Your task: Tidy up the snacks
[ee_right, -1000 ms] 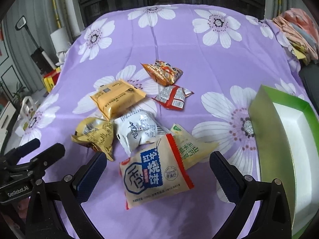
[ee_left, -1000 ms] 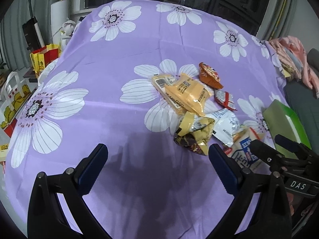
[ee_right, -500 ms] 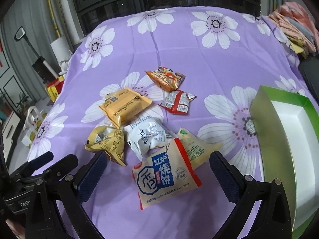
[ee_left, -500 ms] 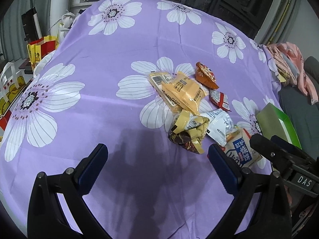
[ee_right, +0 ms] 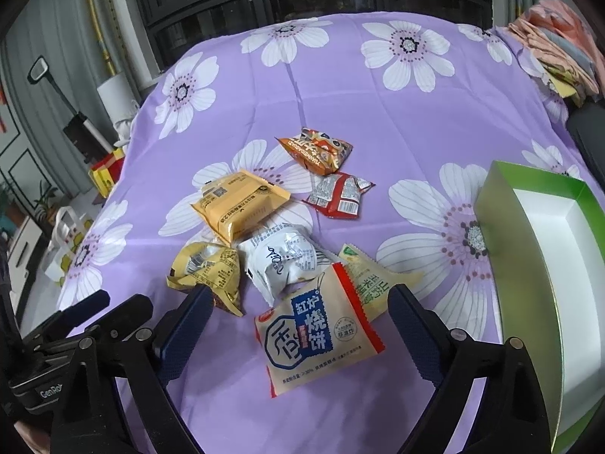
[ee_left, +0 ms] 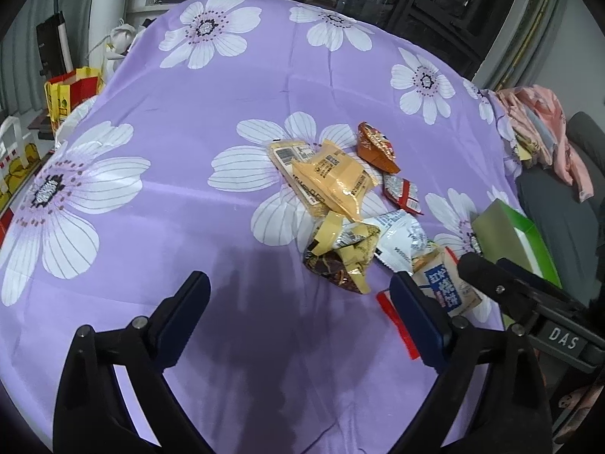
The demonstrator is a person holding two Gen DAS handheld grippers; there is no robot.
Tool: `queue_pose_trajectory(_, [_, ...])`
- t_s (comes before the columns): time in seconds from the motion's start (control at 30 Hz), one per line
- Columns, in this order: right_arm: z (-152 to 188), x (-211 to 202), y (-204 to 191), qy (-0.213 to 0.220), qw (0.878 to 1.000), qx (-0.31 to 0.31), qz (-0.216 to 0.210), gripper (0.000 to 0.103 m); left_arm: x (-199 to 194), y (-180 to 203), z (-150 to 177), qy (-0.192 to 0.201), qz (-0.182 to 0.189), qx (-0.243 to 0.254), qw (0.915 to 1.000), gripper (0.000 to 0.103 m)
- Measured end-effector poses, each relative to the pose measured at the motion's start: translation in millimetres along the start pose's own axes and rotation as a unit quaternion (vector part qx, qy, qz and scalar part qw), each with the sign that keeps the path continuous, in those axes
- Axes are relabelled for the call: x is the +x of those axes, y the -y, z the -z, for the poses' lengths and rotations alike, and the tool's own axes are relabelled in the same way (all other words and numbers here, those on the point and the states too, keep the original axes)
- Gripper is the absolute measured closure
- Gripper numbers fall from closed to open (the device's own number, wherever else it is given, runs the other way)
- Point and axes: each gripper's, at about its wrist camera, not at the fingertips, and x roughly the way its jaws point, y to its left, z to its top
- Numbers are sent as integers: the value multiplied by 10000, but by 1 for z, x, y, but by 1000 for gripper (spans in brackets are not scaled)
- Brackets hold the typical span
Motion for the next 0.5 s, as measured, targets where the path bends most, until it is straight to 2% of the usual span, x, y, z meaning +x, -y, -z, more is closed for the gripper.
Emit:
queue_pose_trajectory(0.17, [1,2,1,-49,10000,-3,-21,19,1,7,1,-39,208,-7,9998,15])
queue_pose_trajectory(0.27, [1,6,10,-187,9993,229,-210,24,7,12,5,-227,634,-151,9976,21])
queue_pose_trajectory(0.4, [2,11,24,-342,9968,600,-401,26,19,22,12,-517,1001,-262,9933,25])
queue_pose_trajectory(0.5, [2,15,34,-470,9950,788,-391,42,30,34,19,-754,1255,-351,9886,29])
